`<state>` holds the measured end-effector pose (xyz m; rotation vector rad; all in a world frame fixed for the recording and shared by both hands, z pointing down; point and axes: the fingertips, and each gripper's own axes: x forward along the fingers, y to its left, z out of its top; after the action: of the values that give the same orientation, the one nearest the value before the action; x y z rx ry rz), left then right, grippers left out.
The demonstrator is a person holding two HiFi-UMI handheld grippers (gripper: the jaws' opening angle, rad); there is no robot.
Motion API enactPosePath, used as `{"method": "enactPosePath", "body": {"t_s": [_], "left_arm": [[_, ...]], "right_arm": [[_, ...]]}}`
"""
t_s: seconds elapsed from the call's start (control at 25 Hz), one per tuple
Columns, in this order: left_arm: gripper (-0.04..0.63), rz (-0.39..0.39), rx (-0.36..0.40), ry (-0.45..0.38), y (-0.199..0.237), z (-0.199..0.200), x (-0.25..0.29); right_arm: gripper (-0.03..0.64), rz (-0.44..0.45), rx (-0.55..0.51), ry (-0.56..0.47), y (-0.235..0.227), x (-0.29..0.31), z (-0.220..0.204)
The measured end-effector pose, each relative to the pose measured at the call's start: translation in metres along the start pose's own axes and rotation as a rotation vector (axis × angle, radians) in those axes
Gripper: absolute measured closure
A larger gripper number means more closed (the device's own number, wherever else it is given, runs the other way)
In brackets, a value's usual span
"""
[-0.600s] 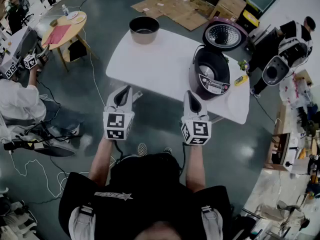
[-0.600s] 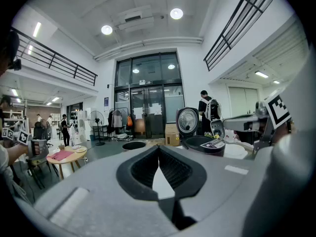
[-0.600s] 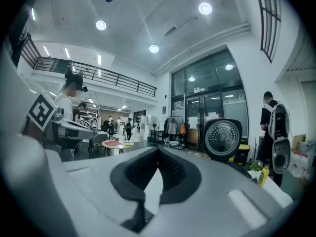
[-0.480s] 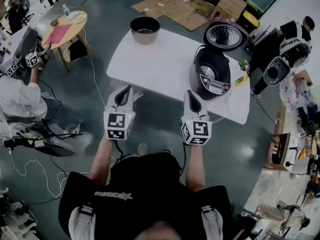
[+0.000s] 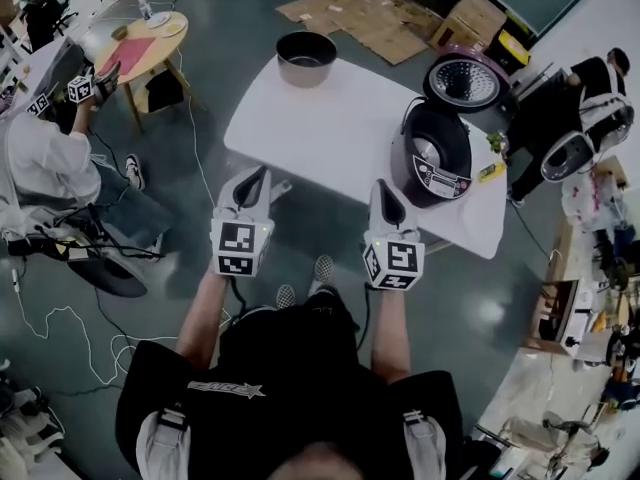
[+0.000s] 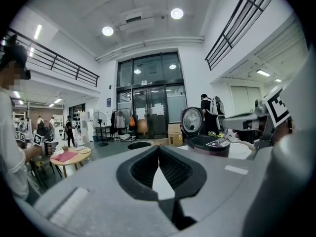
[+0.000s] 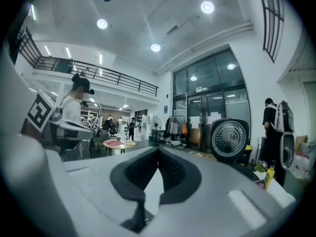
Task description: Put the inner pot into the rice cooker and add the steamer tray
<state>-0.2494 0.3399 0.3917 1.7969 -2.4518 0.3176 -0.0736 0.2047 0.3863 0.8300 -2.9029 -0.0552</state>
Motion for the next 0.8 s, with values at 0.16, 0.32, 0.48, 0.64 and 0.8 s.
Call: {"method": "enactPosePath", "body": {"t_s": [0.16, 0.32, 0.48, 0.64, 0.8], "left_arm": [[0.584, 0.031, -0.006, -0.003, 0.012, 0.001, 0.007], [0.584, 0.053, -0.01, -0.003, 0.022, 0.001, 0.029], [0.584, 0.072, -0.006, 0.01, 0.034, 0.0, 0.063], [0.584, 0.085, -0.017, 0.029, 0.047, 0.005, 0.105], [0.584, 0.095, -0.017, 0.047, 0.057, 0.012, 0.144]], "right_arm": [[0.612, 0.027, -0.021, 0.003, 0.004, 0.021, 0.001], [0.612, 0.053, -0.027, 0.009, -0.001, 0.053, -0.003], [0.612, 0.077, -0.016, 0.009, -0.015, 0.093, -0.004], [0.612, 0.099, -0.003, 0.011, -0.032, 0.138, 0.0], [0.612, 0.118, 0.009, 0.028, -0.05, 0.179, 0.001]]}}
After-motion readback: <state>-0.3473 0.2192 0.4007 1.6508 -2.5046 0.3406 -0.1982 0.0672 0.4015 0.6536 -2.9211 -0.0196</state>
